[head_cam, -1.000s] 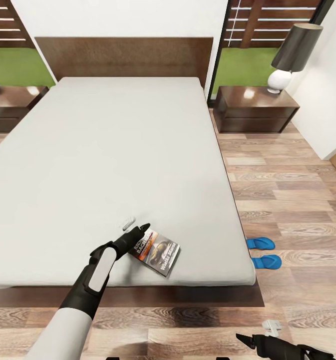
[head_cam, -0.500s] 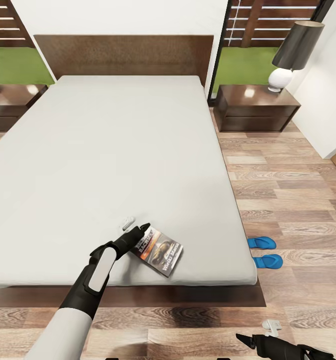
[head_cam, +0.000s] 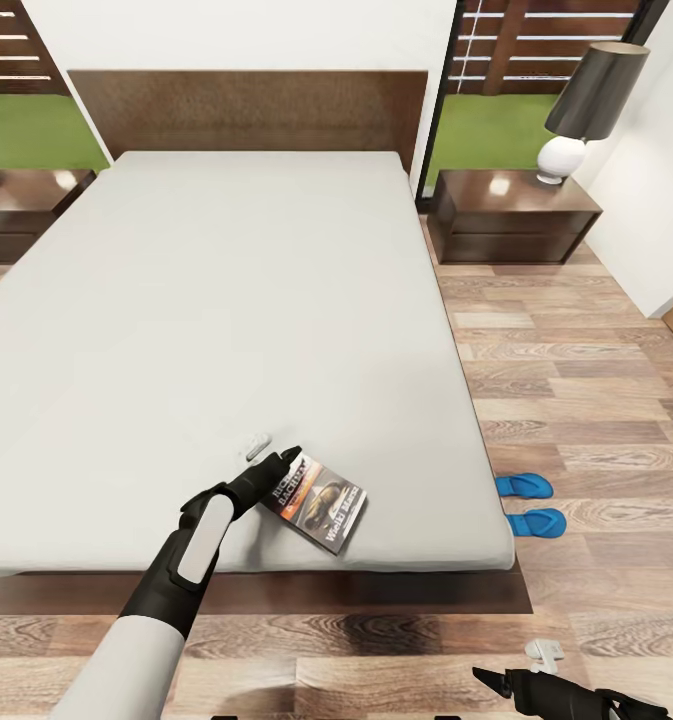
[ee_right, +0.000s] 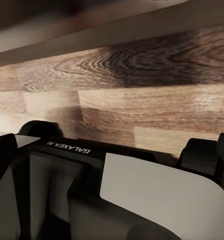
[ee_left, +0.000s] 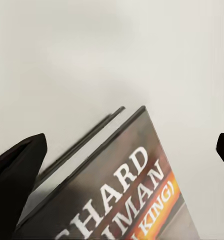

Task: In the bedroom, move the book from the bed onto either nightstand, and place the two sandals side by side next to the bed.

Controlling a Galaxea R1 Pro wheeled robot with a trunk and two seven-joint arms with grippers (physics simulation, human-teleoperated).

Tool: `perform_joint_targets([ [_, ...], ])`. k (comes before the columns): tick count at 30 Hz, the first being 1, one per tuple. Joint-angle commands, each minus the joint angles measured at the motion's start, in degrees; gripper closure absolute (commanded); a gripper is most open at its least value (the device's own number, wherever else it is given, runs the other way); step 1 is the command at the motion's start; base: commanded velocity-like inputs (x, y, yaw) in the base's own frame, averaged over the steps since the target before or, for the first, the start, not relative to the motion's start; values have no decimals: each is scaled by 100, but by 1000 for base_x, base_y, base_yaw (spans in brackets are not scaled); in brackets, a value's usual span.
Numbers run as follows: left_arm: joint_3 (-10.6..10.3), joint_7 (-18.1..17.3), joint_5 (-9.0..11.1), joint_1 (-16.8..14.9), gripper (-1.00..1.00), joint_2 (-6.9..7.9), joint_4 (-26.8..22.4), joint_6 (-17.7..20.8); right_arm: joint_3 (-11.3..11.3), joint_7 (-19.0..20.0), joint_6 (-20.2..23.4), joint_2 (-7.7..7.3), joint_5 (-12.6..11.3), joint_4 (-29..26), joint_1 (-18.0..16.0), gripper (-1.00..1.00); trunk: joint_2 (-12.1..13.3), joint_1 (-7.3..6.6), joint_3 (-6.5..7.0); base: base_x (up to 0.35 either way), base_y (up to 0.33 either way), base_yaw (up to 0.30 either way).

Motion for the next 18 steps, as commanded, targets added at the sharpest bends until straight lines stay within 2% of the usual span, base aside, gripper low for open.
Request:
perform_joint_targets([
  [1, 2, 35, 17, 0, -100, 0, -3, 30, -48, 33, 54, 3, 30, -7, -1, -100, 40, -23, 15, 0, 0, 0],
  [3, 1, 35, 17, 1, -100, 0, -3, 30, -48, 33, 54, 3, 30, -7, -1, -100, 120, -67, 51, 0, 0, 0],
  [12, 1, 35, 17, 1, -100, 0, -3, 30, -48, 33, 54, 3, 30, -7, 0, -100, 120, -67, 51, 0, 0, 0],
  [18, 1, 35, 17, 1, -100, 0, -3, 30, -48, 33, 54, 3, 30, -7, 0, -100, 361, -198, 159, 0, 0, 0],
])
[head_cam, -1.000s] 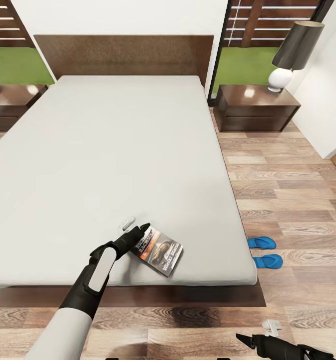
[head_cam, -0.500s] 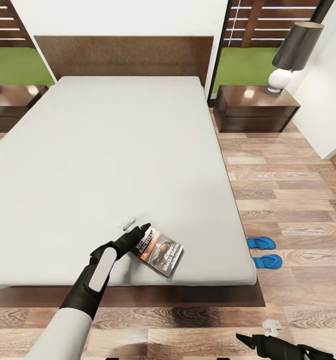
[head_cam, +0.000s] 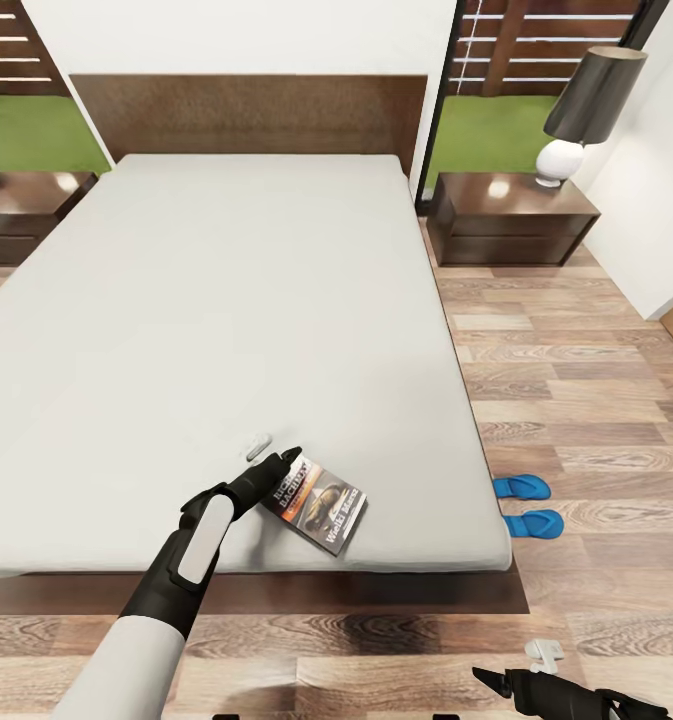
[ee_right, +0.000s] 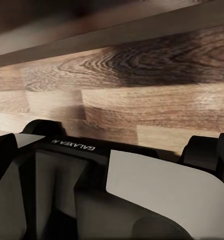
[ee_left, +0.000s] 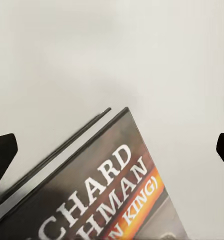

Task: In the bedroom, move the book from the bed onto either nightstand, and place the two sandals side by side next to the bed.

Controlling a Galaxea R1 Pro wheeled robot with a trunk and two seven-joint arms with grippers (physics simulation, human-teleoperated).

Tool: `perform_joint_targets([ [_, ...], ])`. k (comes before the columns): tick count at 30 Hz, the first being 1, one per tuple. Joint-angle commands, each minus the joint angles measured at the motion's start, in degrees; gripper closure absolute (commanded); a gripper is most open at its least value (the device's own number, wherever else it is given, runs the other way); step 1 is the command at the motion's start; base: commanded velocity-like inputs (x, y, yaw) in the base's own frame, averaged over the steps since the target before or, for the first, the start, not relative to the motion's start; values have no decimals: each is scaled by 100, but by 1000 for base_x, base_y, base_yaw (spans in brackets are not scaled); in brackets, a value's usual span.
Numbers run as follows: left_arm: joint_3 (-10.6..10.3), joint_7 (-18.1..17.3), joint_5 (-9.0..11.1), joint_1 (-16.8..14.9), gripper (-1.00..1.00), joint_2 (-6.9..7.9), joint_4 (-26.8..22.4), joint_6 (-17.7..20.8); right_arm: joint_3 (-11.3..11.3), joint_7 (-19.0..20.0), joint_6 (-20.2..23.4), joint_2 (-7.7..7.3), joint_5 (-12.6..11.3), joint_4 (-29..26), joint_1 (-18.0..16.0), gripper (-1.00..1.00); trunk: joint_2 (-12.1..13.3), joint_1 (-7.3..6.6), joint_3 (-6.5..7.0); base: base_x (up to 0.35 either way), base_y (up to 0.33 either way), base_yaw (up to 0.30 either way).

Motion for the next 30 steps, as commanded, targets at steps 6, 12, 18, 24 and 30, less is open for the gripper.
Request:
perform_joint_targets([
  [6, 1, 23, 47, -1, -100, 0, -6, 23, -48, 33, 54, 3, 30, -7, -2, -100, 0, -1, -3, 0, 0, 0],
  [12, 1, 23, 47, 0, -100, 0, -6, 23, -48, 33, 54, 3, 30, -7, -2, -100, 0, -1, -3, 0, 0, 0],
  [18, 1, 23, 47, -1, -100, 0, -6, 23, -45, 33, 54, 3, 31, -7, -2, -100, 0, -1, -3, 0, 0, 0],
  [24, 1, 23, 47, 0, -100, 0, -6, 23, -46, 33, 55, 3, 34, -7, -2, -100, 0, -1, 7, 0, 0, -89],
  [30, 1, 23, 47, -1, -100, 0, -6, 23, -48, 33, 55, 3, 35, -7, -2, -100, 0, -1, 10, 0, 0, -27],
])
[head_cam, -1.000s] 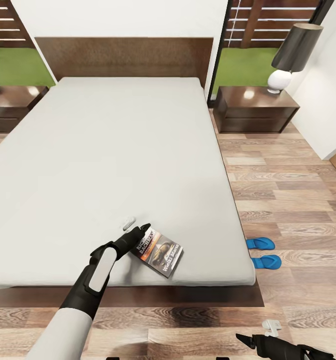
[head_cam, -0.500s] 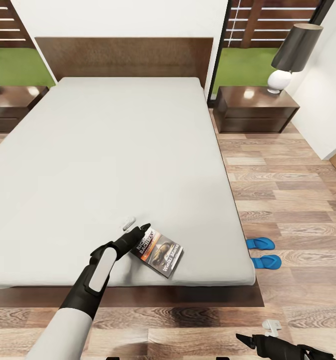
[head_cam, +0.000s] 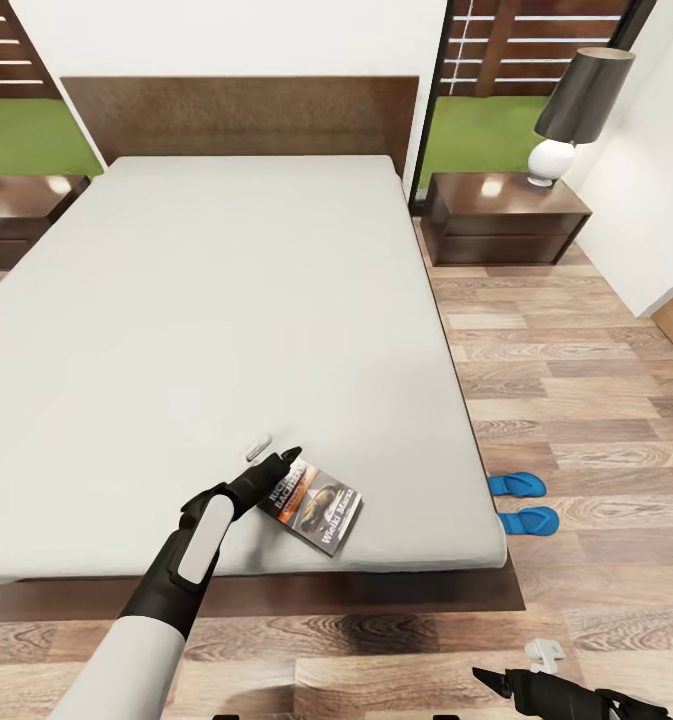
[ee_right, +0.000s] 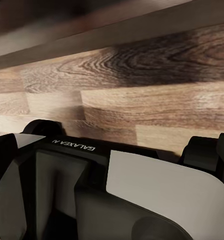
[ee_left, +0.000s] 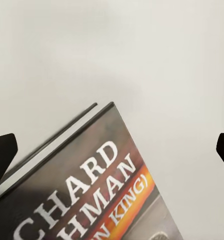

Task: In the bedroom, move the book from the bed onto either nightstand, and place the two sandals side by side next to the bed.

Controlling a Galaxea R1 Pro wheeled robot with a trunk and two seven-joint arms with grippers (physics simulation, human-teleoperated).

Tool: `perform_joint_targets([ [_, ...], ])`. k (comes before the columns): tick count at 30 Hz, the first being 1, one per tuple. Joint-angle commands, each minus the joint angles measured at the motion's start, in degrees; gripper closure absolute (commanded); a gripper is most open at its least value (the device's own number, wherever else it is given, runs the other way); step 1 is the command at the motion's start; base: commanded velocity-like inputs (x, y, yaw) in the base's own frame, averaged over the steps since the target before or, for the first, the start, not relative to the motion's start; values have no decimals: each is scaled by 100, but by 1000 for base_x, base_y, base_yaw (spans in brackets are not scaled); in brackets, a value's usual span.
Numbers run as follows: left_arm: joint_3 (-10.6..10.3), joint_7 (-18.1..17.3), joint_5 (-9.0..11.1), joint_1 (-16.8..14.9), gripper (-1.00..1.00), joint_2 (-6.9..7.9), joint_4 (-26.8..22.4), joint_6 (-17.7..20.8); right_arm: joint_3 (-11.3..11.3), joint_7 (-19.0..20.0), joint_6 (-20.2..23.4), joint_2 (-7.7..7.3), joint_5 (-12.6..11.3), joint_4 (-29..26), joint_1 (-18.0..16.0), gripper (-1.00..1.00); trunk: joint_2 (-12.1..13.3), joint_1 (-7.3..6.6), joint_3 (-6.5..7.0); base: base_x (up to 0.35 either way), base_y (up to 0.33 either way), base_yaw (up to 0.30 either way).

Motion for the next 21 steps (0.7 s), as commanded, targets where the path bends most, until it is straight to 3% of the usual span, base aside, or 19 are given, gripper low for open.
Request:
perform_joint_targets([
  [1, 1, 23, 47, -1, -100, 0, -6, 23, -48, 33, 53, 3, 30, -7, -2, -100, -2, 0, -3, 0, 0, -4],
  [15, -1, 23, 47, -1, -100, 0, -6, 23, -48, 33, 55, 3, 32, -7, -2, -100, -2, 0, -3, 0, 0, -7],
  [21, 1, 23, 47, -2, -100, 0, -6, 23, -47, 36, 54, 3, 30, -7, -2, -100, -2, 0, 4, 0, 0, -102],
])
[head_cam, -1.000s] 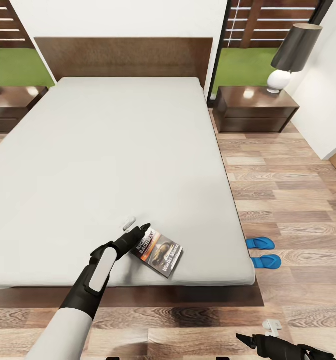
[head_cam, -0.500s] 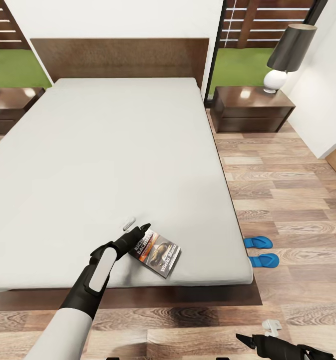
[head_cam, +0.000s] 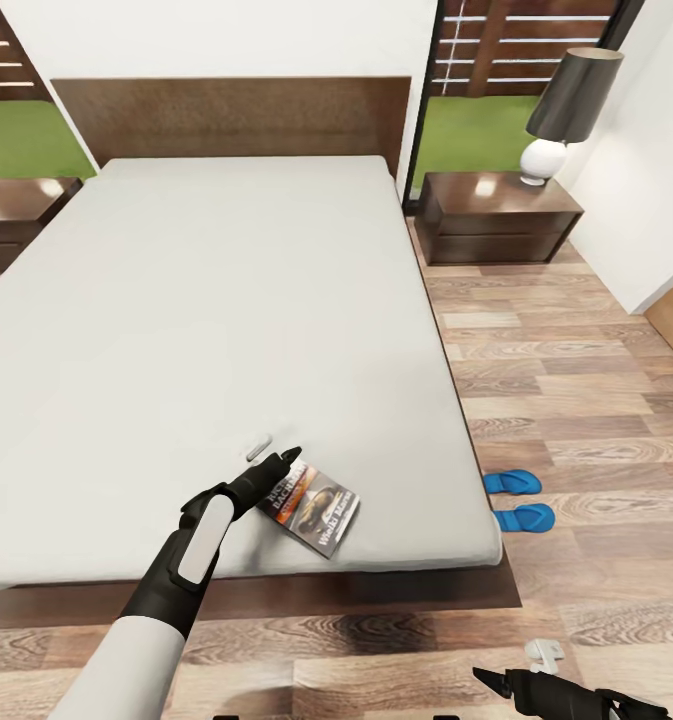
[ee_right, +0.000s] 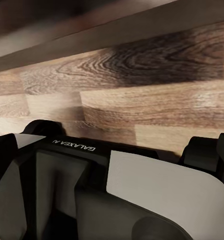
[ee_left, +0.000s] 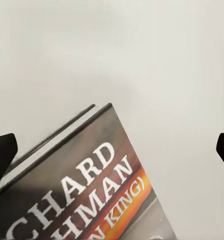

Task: In the bedroom, move the book from the bed onto either nightstand, and place the two sandals side by side next to the bed.

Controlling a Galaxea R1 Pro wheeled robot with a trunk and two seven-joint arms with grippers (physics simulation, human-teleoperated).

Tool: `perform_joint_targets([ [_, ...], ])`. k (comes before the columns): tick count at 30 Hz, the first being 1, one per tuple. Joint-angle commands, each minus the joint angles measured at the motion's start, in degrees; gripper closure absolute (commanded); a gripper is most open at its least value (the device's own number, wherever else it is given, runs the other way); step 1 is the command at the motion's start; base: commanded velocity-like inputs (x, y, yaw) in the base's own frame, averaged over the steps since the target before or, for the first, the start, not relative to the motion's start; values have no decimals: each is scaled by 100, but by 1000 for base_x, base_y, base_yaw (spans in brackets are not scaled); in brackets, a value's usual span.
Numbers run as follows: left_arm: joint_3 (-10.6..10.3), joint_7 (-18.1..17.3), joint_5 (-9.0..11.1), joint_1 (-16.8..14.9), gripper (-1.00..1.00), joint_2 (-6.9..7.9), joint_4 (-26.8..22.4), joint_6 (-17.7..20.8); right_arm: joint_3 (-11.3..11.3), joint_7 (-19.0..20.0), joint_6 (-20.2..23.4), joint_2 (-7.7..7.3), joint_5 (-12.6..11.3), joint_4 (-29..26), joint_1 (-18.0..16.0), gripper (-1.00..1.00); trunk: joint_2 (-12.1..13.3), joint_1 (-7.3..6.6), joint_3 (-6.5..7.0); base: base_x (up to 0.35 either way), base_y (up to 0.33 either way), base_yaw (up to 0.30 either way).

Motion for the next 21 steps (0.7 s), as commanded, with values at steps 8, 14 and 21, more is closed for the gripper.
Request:
perform_joint_targets([
  [8, -7, 23, 48, -2, -100, 0, -7, 23, -47, 35, 52, 3, 33, -7, -2, -100, -2, 0, -2, 0, 0, -12],
  [14, -8, 23, 48, -2, -100, 0, -6, 23, -43, 38, 52, 3, 35, -7, -2, -100, -2, 0, 0, 0, 0, -68],
  [21, -8, 23, 48, -1, -100, 0, -6, 23, -44, 39, 54, 3, 35, -7, -2, -100, -2, 0, 9, 0, 0, -127],
])
